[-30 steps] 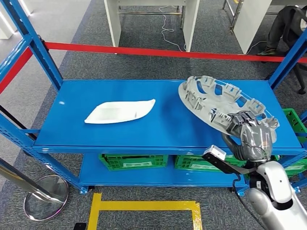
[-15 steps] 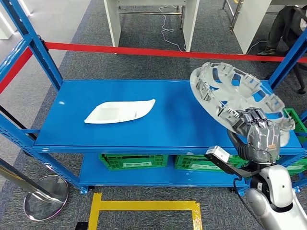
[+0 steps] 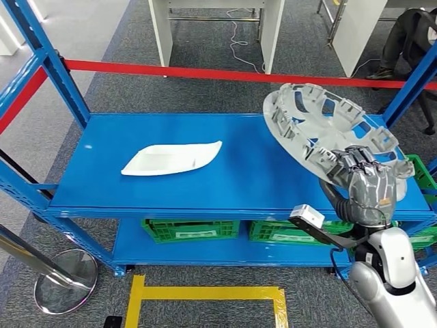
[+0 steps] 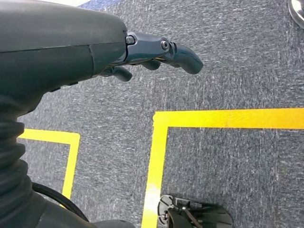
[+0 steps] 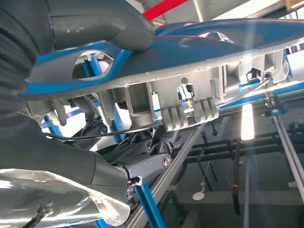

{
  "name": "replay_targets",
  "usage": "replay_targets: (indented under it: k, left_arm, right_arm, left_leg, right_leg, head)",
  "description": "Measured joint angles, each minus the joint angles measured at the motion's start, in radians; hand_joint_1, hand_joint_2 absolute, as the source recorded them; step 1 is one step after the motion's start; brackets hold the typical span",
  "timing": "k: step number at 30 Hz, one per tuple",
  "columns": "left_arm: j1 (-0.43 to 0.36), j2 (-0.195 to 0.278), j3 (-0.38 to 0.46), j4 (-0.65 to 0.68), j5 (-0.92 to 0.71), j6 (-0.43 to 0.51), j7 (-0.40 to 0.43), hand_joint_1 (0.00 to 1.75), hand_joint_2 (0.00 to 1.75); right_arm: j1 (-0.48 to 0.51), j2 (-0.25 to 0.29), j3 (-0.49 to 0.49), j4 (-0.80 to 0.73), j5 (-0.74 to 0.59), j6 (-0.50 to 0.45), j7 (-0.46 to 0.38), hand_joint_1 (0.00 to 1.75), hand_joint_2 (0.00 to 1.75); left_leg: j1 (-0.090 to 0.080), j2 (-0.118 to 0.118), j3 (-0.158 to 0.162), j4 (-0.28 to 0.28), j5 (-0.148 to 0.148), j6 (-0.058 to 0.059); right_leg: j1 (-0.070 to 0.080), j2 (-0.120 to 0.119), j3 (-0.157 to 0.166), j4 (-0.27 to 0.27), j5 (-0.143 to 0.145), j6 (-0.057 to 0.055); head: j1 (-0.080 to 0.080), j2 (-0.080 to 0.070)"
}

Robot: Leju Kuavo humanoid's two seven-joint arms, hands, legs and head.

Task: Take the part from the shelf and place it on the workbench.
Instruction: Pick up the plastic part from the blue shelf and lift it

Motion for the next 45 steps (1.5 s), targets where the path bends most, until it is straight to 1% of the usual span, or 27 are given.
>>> replay_targets:
  k: [4,6,13,15,17,18,20,26,30,32,34,35,36,38,39,40,41,42,43,44,45]
  left_arm:
    - [-0.002,0.0,0.0,0.0,-0.001,0.003,0.0,0.0,1.75]
    - [-0.003,0.0,0.0,0.0,-0.001,0.003,0.0,0.0,1.75]
    - [-0.003,0.0,0.0,0.0,-0.001,0.003,0.0,0.0,1.75]
    - [-0.003,-0.002,0.0,0.0,-0.002,0.004,-0.004,0.0,1.75]
    - [-0.004,-0.005,0.0,0.0,-0.006,-0.001,-0.016,0.0,1.75]
    - [-0.004,-0.005,0.0,0.0,-0.008,-0.006,-0.021,0.0,1.75]
    - [-0.005,-0.006,0.0,0.0,-0.01,-0.018,-0.026,0.0,1.75]
    - [-0.004,-0.005,0.0,0.0,-0.013,-0.025,-0.028,0.0,1.75]
    - [-0.004,-0.004,0.0,0.0,-0.015,-0.034,-0.035,0.0,1.75]
    - [-0.004,-0.003,0.0,0.0,-0.016,-0.04,-0.04,0.0,1.75]
    - [-0.005,-0.003,0.0,0.0,-0.017,-0.044,-0.044,0.0,1.75]
    - [-0.005,-0.003,0.0,0.0,-0.018,-0.045,-0.045,0.0,1.75]
    - [-0.005,-0.004,0.0,0.0,-0.019,-0.045,-0.045,0.0,1.75]
    - [-0.005,-0.004,0.0,0.0,-0.021,-0.048,-0.046,0.0,1.75]
    - [-0.004,-0.005,0.0,0.0,-0.021,-0.051,-0.047,0.0,1.75]
    - [-0.004,-0.004,0.0,0.0,-0.021,-0.053,-0.049,0.0,1.75]
    - [-0.004,-0.004,0.0,0.0,-0.022,-0.056,-0.052,0.0,1.75]
    - [-0.004,-0.004,0.0,0.0,-0.022,-0.056,-0.055,0.0,1.75]
    - [-0.004,-0.004,0.0,0.0,-0.022,-0.057,-0.058,0.0,1.75]
    - [-0.004,-0.004,0.0,0.0,-0.023,-0.057,-0.06,0.0,1.75]
    - [-0.004,-0.004,0.001,0.0,-0.023,-0.057,-0.062,0.0,1.75]
  right_arm:
    - [-0.022,0.0,0.011,0.0,-0.01,0.009,-0.005,1.75,1.75]
    - [-0.026,0.0,0.013,0.0,-0.011,0.01,-0.005,1.75,1.75]
    - [-0.027,0.0,0.014,0.0,-0.011,0.01,-0.005,1.75,1.75]
    - [-0.032,0.0,0.018,0.0,-0.011,0.01,-0.004,1.75,1.75]
    - [-0.037,0.0,0.029,0.002,0.0,0.007,-0.002,1.75,1.75]
    - [-0.038,0.0,0.038,0.004,0.002,0.007,-0.002,1.75,1.75]
    - [-0.044,0.0,0.053,0.01,-0.013,0.013,-0.004,1.75,1.75]
    - [-0.054,0.0,0.071,0.018,-0.037,0.024,-0.011,1.75,1.75]
    - [-0.06,0.0,0.078,0.024,-0.048,0.043,0.002,1.75,1.75]
    - [-0.063,0.0,0.08,0.027,-0.052,0.057,0.007,1.75,1.75]
    - [-0.066,0.0,0.083,0.029,-0.052,0.064,0.01,1.75,1.75]
    - [-0.068,0.0,0.084,0.029,-0.052,0.065,0.01,1.75,1.75]
    - [-0.07,0.0,0.085,0.03,-0.052,0.066,0.011,1.75,1.75]
    - [-0.073,0.0,0.085,0.033,-0.052,0.067,0.011,1.75,1.75]
    - [-0.073,0.0,0.085,0.035,-0.053,0.068,0.012,1.75,1.75]
    - [-0.073,0.0,0.086,0.038,-0.055,0.069,0.015,1.75,1.75]
    - [-0.073,0.0,0.086,0.04,-0.057,0.069,0.019,1.75,1.75]
    - [-0.072,0.0,0.086,0.041,-0.059,0.07,0.024,1.75,1.75]
    - [-0.071,0.0,0.086,0.042,-0.058,0.069,0.03,1.75,1.75]
    - [-0.07,0.0,0.086,0.042,-0.056,0.068,0.034,1.75,1.75]
    - [-0.068,0.0,0.087,0.043,-0.053,0.066,0.037,1.75,1.75]
  left_leg:
    - [-0.004,0.0,-0.005,0.004,0.002,0.009]
    - [-0.005,0.0,-0.006,0.003,0.004,0.012]
    - [-0.004,0.0,-0.006,0.0,0.005,0.014]
    - [-0.003,-0.001,-0.007,-0.007,0.01,0.011]
    - [-0.003,-0.001,-0.012,-0.01,0.015,0.009]
    - [-0.004,-0.001,-0.014,-0.009,0.016,0.011]
    - [-0.004,-0.001,-0.017,-0.007,0.018,0.012]
    - [-0.006,-0.001,-0.019,-0.004,0.019,0.012]
    - [-0.007,-0.001,-0.022,-0.001,0.018,0.013]
    - [-0.008,-0.001,-0.024,-0.001,0.019,0.017]
    - [-0.003,0.0,-0.022,-0.011,0.027,0.026]
    - [0.0,0.0,-0.022,-0.017,0.031,0.03]
    - [0.002,0.001,-0.022,-0.021,0.034,0.034]
    - [0.001,0.001,-0.024,-0.021,0.036,0.035]
    - [0.0,0.001,-0.025,-0.02,0.036,0.036]
    - [0.0,0.001,-0.026,-0.019,0.035,0.035]
    - [0.001,0.001,-0.026,-0.016,0.034,0.033]
    - [0.002,0.0,-0.026,-0.013,0.032,0.03]
    - [0.003,-0.001,-0.027,-0.008,0.029,0.026]
    - [0.002,-0.002,-0.03,-0.001,0.025,0.02]
    - [0.001,-0.003,-0.034,0.006,0.023,0.014]
  right_leg:
    - [-0.003,0.0,-0.002,-0.003,0.005,0.008]
    - [-0.004,0.0,-0.002,-0.006,0.007,0.012]
    - [-0.004,0.0,-0.002,-0.008,0.008,0.012]
    - [-0.003,0.0,-0.004,-0.008,0.009,0.001]
    - [-0.003,0.0,-0.009,-0.008,0.013,-0.006]
    - [-0.004,0.0,-0.011,-0.008,0.015,-0.002]
    - [-0.004,0.0,-0.014,-0.008,0.018,0.002]
    - [-0.004,-0.001,-0.017,-0.007,0.019,0.004]
    - [-0.005,-0.001,-0.018,-0.007,0.02,0.006]
    - [-0.006,-0.001,-0.018,-0.008,0.023,0.01]
    - [-0.007,0.0,-0.026,-0.002,0.016,0.015]
    - [-0.007,0.001,-0.037,0.018,0.0,0.017]
    - [-0.007,0.002,-0.057,0.057,-0.025,0.018]
    - [-0.006,0.003,-0.114,0.181,-0.086,0.019]
    - [-0.007,0.004,-0.139,0.235,-0.102,0.02]
    - [-0.007,0.004,-0.152,0.262,-0.102,0.021]
    - [-0.008,0.004,-0.148,0.25,-0.082,0.022]
    - [-0.01,0.003,-0.127,0.203,-0.048,0.022]
    - [-0.012,0.003,-0.098,0.142,-0.018,0.023]
    - [-0.012,0.003,-0.069,0.084,0.003,0.023]
    - [-0.012,0.004,-0.051,0.047,0.011,0.019]
  head:
    - [0.0,0.0]
    - [0.0,0.0]
    - [0.0,0.0]
    - [0.002,0.0]
    - [0.004,0.0]
    - [0.004,0.0]
    - [0.003,0.0]
    - [0.003,0.0]
    - [0.003,0.0]
    - [0.003,0.0]
    - [0.004,0.0]
    - [0.005,0.0]
    - [0.007,0.0]
    - [0.009,0.0]
    - [0.009,0.0]
    - [0.01,0.0]
    - [0.01,0.0]
    - [0.01,0.0]
    - [0.01,0.0]
    - [0.011,0.0]
    - [0.012,0.0]
